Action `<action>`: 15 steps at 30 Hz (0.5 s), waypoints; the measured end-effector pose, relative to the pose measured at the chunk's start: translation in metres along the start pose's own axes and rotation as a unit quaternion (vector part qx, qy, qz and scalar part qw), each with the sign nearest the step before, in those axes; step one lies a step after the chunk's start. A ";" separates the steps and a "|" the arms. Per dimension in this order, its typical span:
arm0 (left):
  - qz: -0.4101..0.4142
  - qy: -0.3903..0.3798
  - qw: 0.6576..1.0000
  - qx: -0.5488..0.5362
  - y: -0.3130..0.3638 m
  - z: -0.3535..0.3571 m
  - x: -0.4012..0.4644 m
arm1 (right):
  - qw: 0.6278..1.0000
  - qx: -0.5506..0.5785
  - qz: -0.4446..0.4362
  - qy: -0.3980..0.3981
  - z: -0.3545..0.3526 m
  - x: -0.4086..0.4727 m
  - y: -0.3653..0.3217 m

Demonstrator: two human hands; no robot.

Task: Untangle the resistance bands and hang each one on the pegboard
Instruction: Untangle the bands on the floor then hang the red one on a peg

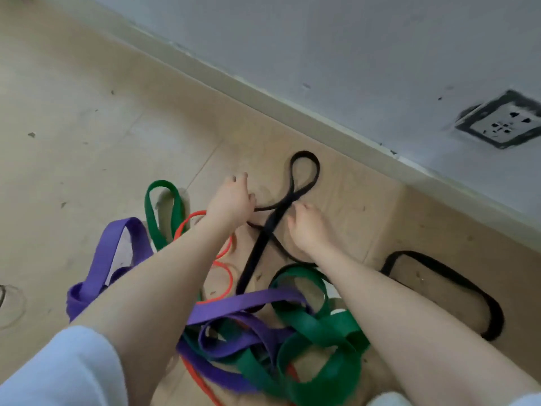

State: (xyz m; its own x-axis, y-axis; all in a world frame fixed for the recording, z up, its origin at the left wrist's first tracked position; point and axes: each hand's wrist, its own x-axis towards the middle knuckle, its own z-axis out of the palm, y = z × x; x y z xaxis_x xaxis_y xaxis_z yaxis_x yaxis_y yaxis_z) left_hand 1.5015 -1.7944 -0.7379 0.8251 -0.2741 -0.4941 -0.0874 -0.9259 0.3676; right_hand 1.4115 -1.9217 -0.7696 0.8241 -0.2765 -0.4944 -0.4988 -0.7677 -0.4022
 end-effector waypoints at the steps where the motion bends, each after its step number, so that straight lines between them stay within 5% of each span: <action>1: -0.020 0.010 1.000 -0.011 0.004 0.003 0.015 | 1.000 0.016 0.012 0.004 0.000 0.012 -0.003; 4: -0.069 -0.015 0.990 -0.125 0.020 0.014 0.046 | 0.991 0.105 0.073 0.036 -0.006 0.041 -0.014; 7: -0.034 -0.068 0.974 -0.215 0.028 0.028 0.055 | 0.947 0.238 0.174 0.126 -0.008 0.056 -0.017; 12: 0.043 -0.101 0.987 -0.119 0.033 0.037 0.054 | 0.850 0.438 0.221 0.190 -0.005 0.063 -0.011; 15: 0.032 -0.107 0.981 -0.161 0.028 0.038 0.052 | 0.889 0.386 0.202 0.141 -0.008 0.075 -0.012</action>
State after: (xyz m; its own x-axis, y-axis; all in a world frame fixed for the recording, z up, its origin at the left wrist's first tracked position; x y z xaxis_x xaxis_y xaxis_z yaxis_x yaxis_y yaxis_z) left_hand 1.5212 -1.8448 -0.7833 0.6853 -0.4088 -0.6028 0.0741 -0.7842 0.6160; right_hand 1.4818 -1.9382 -0.7956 0.5153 -0.6576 -0.5496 -0.7150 0.0236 -0.6987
